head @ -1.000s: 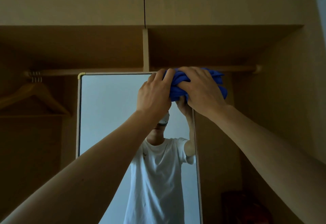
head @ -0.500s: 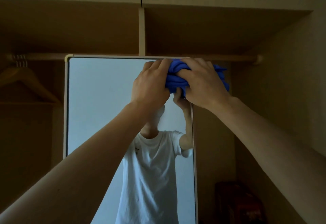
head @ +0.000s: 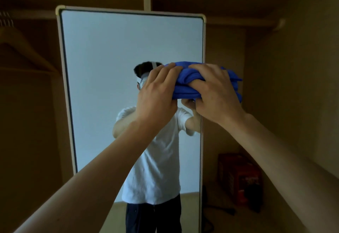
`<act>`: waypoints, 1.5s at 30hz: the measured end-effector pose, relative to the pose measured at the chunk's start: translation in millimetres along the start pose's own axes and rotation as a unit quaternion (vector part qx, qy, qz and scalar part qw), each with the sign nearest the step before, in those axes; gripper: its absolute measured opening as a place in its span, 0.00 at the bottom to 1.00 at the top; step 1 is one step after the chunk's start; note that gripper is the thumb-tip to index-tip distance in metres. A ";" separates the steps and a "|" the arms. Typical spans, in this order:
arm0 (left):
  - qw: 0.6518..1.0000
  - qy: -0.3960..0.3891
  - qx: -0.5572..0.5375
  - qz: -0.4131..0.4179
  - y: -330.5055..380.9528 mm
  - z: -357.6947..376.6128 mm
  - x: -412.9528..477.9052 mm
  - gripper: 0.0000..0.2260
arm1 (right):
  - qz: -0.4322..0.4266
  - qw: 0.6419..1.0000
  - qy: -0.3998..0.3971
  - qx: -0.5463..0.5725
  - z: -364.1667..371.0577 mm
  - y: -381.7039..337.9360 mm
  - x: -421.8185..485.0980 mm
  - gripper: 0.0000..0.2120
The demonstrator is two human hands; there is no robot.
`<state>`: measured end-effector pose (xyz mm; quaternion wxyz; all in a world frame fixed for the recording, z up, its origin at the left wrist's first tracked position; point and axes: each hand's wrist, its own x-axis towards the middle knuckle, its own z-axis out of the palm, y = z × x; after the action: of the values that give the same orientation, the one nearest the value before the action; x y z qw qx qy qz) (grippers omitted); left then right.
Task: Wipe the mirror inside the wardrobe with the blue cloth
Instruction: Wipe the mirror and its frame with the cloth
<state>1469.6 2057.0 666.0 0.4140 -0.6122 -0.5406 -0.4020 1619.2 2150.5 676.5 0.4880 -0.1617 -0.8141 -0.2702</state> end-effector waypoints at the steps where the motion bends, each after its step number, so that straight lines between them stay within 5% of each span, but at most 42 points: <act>1: 1.000 -0.005 -0.006 -0.002 1.0 2.3 -9.1 0.25 | 0.000 1.000 0.000 0.003 3.4 -3.0 -8.0 0.23; 14: 0.999 -0.022 -0.013 -0.027 11.1 47.8 -153.4 0.23 | 0.013 0.999 -0.037 0.024 58.0 -48.4 -142.2 0.20; 38: 0.961 -0.240 -0.032 -0.131 41.6 102.0 -400.5 0.36 | 0.050 0.967 -0.242 0.058 131.1 -133.0 -356.6 0.11; 45: 0.937 -0.315 -0.034 -0.150 51.6 101.8 -457.6 0.36 | 0.039 0.958 -0.277 0.067 152.5 -161.0 -415.4 0.16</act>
<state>1483.2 1998.6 198.2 0.1363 -0.6329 -0.7148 -0.2644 1622.4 2112.8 207.2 0.2632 -0.2289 -0.9266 -0.1405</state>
